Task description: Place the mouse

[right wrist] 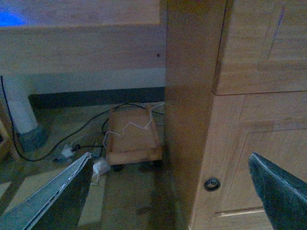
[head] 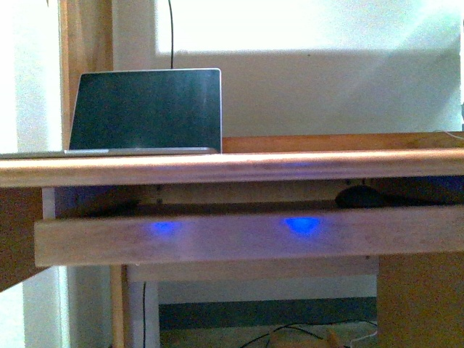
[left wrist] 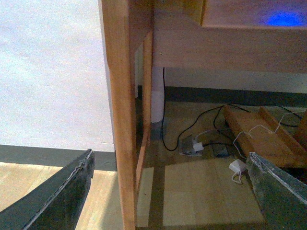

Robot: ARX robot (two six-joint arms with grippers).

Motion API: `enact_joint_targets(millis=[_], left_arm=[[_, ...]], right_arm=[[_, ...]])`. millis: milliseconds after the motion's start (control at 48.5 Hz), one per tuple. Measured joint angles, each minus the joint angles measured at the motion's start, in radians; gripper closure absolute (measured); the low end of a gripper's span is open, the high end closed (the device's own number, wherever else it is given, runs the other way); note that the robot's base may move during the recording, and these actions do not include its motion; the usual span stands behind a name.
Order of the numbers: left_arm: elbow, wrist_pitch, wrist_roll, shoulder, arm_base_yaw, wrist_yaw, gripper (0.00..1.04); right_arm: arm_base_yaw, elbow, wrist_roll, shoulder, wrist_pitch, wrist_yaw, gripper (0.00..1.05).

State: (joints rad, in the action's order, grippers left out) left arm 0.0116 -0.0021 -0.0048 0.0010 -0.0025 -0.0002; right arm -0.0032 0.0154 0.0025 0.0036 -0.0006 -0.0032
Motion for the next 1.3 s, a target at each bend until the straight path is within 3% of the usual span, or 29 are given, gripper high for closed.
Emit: enact_joint_targets(millis=[784,866,949,1114,1300], left_arm=[[0.0,0.0,0.0,0.0,0.0,0.0,0.08],[0.045,-0.109,-0.094,0.093,-0.029,-0.086,0.08],[0.074,-0.051,-0.092,0.273,-0.022,0.004,0.08],[0.211,0.087,0.116,0.638,0.047,0.136,0.08],[0.346,0.137,0.424,0.933,0.05,0.162,0.08]], right_arm=[[0.0,0.0,0.0,0.0,0.0,0.0,0.07],[0.0,0.0,0.0,0.0,0.0,0.0,0.07],[0.0,0.0,0.0,0.0,0.0,0.0,0.07],[0.0,0.0,0.0,0.0,0.0,0.0,0.07],[0.0,0.0,0.0,0.0,0.0,0.0,0.07]])
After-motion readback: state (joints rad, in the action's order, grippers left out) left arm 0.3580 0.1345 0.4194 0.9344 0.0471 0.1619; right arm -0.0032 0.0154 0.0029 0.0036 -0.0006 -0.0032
